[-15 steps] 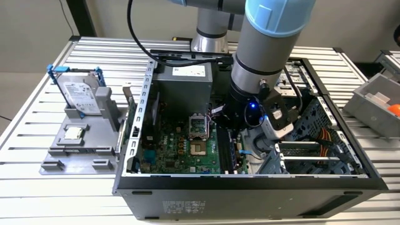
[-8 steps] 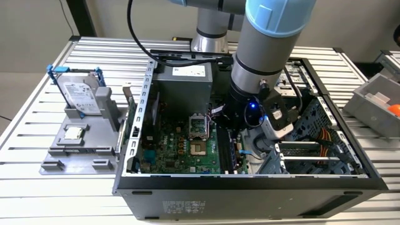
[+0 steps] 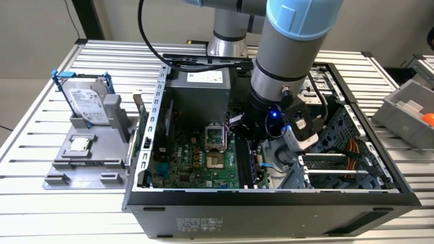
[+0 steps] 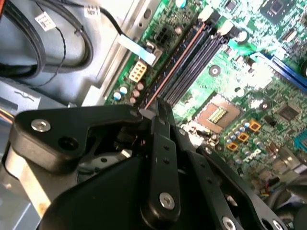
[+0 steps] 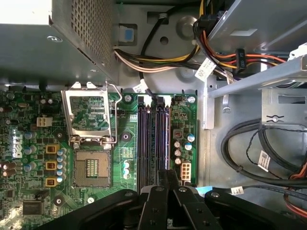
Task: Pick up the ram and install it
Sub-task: 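Insert the ram into the slot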
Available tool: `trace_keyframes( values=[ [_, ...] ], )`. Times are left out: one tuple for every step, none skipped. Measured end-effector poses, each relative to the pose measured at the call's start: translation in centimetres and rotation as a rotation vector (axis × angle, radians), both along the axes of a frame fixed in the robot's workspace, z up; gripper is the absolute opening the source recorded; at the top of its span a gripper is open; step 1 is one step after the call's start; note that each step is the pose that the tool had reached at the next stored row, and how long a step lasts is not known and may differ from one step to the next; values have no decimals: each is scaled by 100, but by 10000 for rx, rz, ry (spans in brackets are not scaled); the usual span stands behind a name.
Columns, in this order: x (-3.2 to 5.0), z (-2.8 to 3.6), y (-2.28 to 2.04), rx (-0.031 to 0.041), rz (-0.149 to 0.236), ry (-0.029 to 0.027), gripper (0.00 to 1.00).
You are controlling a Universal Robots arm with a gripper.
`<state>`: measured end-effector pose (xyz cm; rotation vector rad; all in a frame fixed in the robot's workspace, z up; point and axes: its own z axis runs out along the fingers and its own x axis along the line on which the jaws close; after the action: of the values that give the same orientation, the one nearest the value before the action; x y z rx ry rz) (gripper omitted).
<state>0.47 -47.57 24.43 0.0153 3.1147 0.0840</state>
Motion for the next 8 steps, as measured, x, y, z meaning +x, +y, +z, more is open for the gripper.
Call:
trace_keyframes(
  values=[
    [0, -1, 0, 2, 57, 0, 0],
    [0, 0, 0, 0, 139, 1, 0],
    [0, -1, 0, 2, 231, 0, 0],
    [0, 0, 1, 2, 316, 0, 0],
    [0, 0, 0, 0, 382, 0, 0],
    [0, 0, 0, 0, 438, 0, 0],
    [0, 0, 0, 1, 503, 0, 0],
    [0, 0, 0, 1, 577, 0, 0]
  ],
)
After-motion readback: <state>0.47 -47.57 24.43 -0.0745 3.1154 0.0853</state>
